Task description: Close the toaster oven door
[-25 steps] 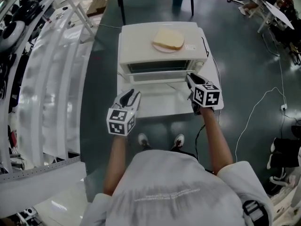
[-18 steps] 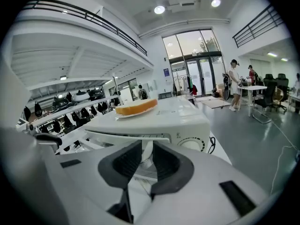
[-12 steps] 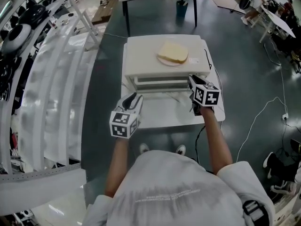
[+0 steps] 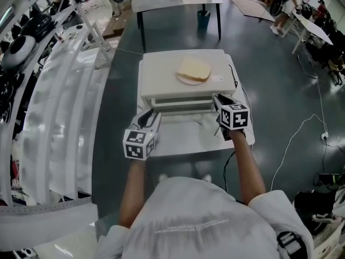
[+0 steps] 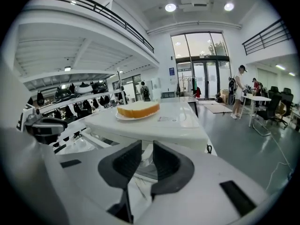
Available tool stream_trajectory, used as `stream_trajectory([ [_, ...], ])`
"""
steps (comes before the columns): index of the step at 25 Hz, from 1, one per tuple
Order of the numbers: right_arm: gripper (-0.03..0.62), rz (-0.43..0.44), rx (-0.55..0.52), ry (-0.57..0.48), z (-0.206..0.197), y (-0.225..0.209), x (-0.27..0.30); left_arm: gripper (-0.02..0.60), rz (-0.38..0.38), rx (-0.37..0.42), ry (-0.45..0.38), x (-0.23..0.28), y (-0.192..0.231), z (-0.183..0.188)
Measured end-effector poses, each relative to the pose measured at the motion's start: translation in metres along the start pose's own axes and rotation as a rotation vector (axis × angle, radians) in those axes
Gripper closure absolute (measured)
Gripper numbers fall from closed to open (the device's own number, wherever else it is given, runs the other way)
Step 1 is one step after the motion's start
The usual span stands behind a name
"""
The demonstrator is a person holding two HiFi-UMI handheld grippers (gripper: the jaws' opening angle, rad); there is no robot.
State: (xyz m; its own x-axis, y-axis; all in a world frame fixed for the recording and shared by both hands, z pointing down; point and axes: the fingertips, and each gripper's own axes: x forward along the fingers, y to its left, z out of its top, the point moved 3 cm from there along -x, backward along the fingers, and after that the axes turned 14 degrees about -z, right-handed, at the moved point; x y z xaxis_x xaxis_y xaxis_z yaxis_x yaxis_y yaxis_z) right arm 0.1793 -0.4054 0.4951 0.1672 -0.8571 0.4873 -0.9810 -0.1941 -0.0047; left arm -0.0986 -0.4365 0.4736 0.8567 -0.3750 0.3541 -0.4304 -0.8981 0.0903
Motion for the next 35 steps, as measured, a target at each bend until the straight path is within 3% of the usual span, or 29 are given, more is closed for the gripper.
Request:
stream_trajectory([
  [9,0.523,-0.039,-0.122,-0.095,0.043,-0.018,-0.047,0.483,0.019,0.115,-0.059,-0.001,0.016,0.061],
  [20,0.569,-0.010,-0.234,-0.300,0.119,0.007,-0.106,0.557,0.001,0.274,-0.146,-0.016,0.010,0.135],
  [25,0.577,0.009,-0.258,-0.360,0.140,0.018,-0.128,0.560,-0.025,0.326,-0.173,-0.024,-0.004,0.153],
  [35,0.579,0.025,-0.317,-0.429,0.160,0.037,-0.152,0.560,0.009,0.380,-0.221,-0.048,-0.011,0.181],
])
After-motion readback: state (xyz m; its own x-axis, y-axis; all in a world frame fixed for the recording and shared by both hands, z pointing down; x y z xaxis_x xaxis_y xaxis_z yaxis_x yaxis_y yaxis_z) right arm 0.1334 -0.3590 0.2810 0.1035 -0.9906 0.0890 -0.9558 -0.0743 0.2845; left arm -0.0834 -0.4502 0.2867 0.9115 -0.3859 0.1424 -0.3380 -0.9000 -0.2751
